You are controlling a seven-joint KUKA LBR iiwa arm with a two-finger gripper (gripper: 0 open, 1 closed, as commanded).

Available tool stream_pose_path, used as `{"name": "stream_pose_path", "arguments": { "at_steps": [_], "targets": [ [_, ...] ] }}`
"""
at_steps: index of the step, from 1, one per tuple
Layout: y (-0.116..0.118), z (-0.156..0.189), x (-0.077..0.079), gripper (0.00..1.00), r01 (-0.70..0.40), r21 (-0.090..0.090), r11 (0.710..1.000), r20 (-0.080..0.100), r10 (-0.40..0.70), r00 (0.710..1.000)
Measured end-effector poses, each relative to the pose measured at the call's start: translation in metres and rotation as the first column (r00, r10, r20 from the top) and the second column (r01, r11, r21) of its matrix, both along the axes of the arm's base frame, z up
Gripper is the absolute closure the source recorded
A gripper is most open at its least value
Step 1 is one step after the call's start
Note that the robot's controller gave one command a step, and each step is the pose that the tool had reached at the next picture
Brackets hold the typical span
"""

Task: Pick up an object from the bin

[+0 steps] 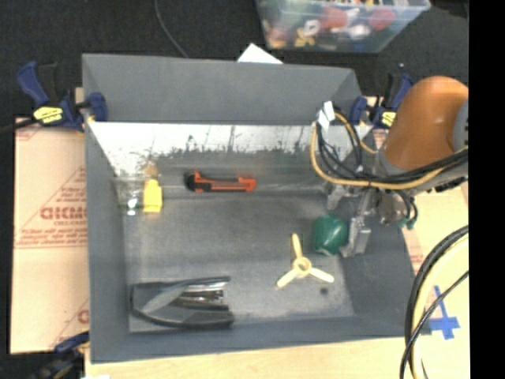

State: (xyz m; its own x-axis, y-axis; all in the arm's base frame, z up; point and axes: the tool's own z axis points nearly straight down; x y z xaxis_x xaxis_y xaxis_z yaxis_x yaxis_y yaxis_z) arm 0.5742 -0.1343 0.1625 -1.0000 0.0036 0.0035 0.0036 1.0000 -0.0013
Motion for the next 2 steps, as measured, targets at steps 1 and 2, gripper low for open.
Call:
{"name": "stream_pose_path", "arguments": {
  "at_steps": [1, 2],
  "targets": [
    [0.001, 0.005, 0.002, 0.0, -0.005, -0.002, 1.0, 0.008, 0.005, 1.0],
    [-0.025, -0.092, 0.029, 0.0, 0.117, -0.001, 0.993, 0.007, -0.117, 0.993]
  ]
}}
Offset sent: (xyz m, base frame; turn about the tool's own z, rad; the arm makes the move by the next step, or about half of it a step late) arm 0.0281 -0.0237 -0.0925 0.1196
